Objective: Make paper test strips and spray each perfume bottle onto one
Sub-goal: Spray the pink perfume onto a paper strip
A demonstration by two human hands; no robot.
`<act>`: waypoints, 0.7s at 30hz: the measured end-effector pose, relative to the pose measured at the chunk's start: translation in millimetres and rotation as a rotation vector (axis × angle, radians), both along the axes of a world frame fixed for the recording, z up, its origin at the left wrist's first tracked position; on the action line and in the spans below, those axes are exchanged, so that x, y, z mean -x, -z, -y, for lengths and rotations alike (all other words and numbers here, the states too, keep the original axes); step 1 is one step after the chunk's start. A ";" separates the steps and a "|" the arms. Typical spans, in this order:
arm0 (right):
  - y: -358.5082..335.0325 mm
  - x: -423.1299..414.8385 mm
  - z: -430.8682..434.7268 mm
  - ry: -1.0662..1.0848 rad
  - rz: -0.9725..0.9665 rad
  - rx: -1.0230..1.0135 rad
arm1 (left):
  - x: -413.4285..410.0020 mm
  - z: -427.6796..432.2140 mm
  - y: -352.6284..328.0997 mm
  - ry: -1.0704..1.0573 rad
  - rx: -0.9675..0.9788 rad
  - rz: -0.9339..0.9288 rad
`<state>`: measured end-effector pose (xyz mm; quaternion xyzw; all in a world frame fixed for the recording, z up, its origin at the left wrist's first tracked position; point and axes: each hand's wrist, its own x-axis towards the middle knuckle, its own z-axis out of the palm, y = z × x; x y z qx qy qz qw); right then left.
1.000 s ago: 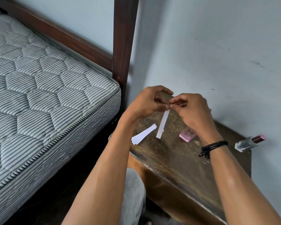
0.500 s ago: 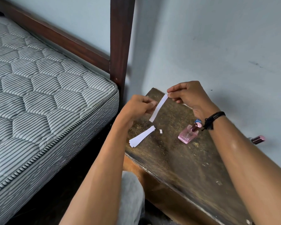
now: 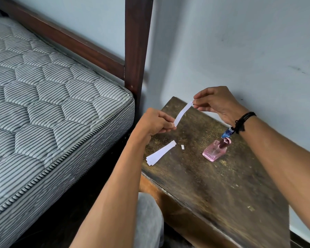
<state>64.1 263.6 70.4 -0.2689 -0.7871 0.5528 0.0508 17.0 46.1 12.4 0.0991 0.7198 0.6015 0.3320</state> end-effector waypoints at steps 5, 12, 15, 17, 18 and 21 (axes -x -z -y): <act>11.9 5.6 -7.7 -0.084 0.048 -0.067 | -1.2 -6.8 9.0 -0.008 0.118 -0.065; 39.4 12.5 -13.7 -0.182 0.104 -0.125 | -6.3 -20.0 16.7 -0.040 0.307 -0.228; 49.8 14.3 -16.4 -0.188 0.110 -0.144 | -9.4 -21.8 16.6 -0.036 0.364 -0.280; 56.2 15.4 -18.7 -0.180 0.112 -0.147 | -9.2 -22.5 17.0 -0.041 0.378 -0.284; 58.6 15.6 -19.5 -0.174 0.112 -0.146 | -9.4 -23.0 16.6 -0.046 0.383 -0.288; 63.9 16.9 -21.9 -0.166 0.106 -0.145 | -9.5 -25.0 16.8 -0.059 0.394 -0.304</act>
